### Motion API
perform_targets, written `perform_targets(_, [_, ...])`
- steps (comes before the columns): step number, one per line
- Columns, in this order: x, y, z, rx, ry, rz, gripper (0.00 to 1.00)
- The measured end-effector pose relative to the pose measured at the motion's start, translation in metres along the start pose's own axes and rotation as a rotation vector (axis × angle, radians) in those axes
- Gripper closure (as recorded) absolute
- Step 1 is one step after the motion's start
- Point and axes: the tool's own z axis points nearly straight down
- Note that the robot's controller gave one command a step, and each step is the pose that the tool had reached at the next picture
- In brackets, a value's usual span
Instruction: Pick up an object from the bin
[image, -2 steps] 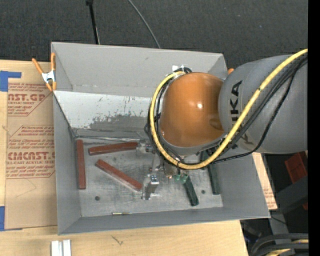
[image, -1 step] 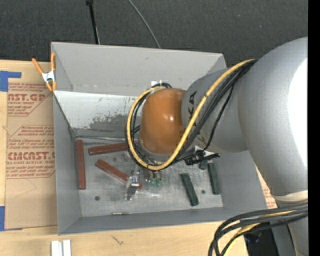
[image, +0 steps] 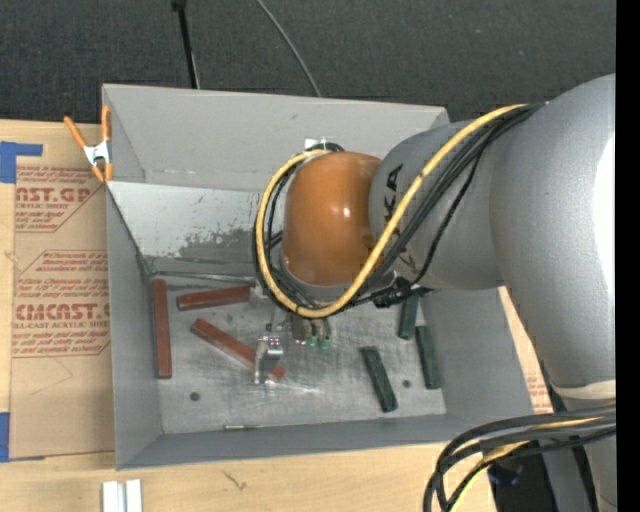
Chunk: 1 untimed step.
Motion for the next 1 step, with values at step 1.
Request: perform_targets(1, [0.0098, 0.0163, 0.0036, -0.001, -0.002, 0.164, 0.0])
